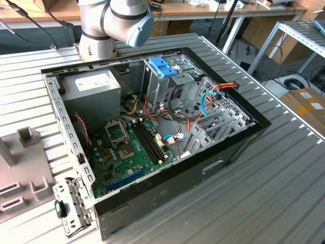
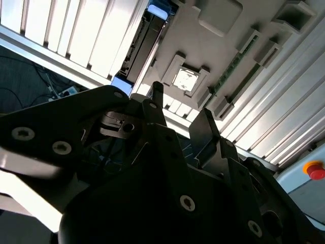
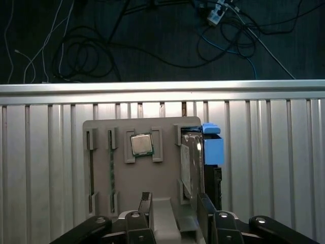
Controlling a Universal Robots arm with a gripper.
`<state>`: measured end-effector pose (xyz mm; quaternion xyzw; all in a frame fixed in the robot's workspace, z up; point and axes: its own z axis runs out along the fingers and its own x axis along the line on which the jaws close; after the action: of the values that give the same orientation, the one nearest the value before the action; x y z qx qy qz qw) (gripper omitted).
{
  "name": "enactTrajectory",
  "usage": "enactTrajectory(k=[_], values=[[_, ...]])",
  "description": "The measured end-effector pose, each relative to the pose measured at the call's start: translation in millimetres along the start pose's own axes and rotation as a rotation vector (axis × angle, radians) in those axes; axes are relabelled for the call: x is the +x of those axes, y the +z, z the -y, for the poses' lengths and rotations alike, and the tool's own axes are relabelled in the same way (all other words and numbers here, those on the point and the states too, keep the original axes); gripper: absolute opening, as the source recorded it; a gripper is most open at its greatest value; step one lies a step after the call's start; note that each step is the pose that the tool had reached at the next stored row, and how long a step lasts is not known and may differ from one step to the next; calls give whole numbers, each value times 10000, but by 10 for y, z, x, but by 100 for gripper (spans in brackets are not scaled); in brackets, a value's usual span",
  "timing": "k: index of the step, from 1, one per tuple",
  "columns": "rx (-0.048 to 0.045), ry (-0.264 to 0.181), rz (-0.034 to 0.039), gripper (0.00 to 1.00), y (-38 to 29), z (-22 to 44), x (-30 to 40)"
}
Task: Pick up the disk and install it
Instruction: 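Pick up the disk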
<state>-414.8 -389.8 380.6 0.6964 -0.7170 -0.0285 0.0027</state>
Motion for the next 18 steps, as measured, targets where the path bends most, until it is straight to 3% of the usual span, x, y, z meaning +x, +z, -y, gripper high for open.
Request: enactTrajectory(k=[18], values=[[-1,-2,46,48,62,-22,3]])
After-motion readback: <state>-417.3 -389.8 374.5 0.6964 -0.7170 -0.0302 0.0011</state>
